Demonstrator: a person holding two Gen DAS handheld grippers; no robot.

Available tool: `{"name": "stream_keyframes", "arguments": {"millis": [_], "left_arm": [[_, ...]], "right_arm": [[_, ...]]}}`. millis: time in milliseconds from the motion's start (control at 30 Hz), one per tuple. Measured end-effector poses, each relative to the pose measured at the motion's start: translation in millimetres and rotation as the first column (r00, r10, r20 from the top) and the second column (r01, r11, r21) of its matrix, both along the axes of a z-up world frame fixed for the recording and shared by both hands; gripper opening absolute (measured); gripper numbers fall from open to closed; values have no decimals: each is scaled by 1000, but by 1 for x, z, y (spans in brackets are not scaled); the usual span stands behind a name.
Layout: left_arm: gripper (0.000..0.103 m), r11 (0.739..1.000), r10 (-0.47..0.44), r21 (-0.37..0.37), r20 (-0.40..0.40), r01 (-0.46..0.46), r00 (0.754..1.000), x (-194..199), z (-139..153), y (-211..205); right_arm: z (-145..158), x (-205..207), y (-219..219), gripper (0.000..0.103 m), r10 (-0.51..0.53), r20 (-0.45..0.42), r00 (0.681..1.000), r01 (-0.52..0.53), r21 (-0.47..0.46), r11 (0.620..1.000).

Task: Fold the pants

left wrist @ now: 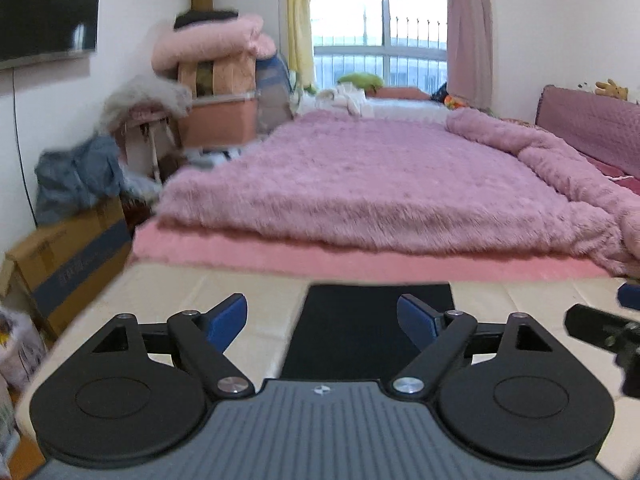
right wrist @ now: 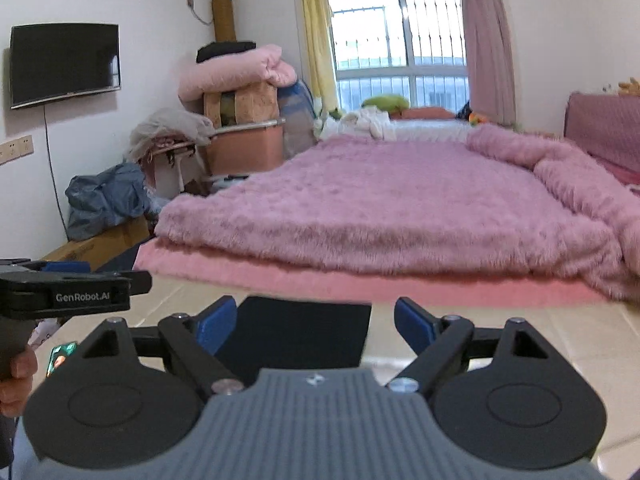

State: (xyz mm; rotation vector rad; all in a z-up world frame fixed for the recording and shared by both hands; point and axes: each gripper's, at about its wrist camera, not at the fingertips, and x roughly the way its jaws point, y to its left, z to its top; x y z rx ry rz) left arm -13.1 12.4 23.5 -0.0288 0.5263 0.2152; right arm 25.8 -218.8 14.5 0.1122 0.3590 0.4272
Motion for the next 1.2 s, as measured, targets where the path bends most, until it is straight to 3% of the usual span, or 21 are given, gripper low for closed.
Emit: {"name": "stream_keyframes", "arguments": {"millis": [100, 500, 900, 1200], "left_arm": [[99, 998, -4, -55, -48, 2, 999, -6, -8, 0], [99, 999, 15, -41, -153, -22, 988, -2, -48, -2], [99, 1000, 9, -10, -194, -11, 981, 4, -59, -9], [99, 1000, 2, 5, -195, -1, 981, 5, -57, -10]], "right_arm": [[-10, -10, -2, 82, -5, -12, 1000, 5, -2, 1000], [-52, 5, 27, 82, 7, -191, 982, -36, -147, 988], [-67, 23, 33, 82, 1, -257, 966, -42, -152, 988], [-65, 23, 31, 82, 9, -260, 966, -45, -133, 990]]}}
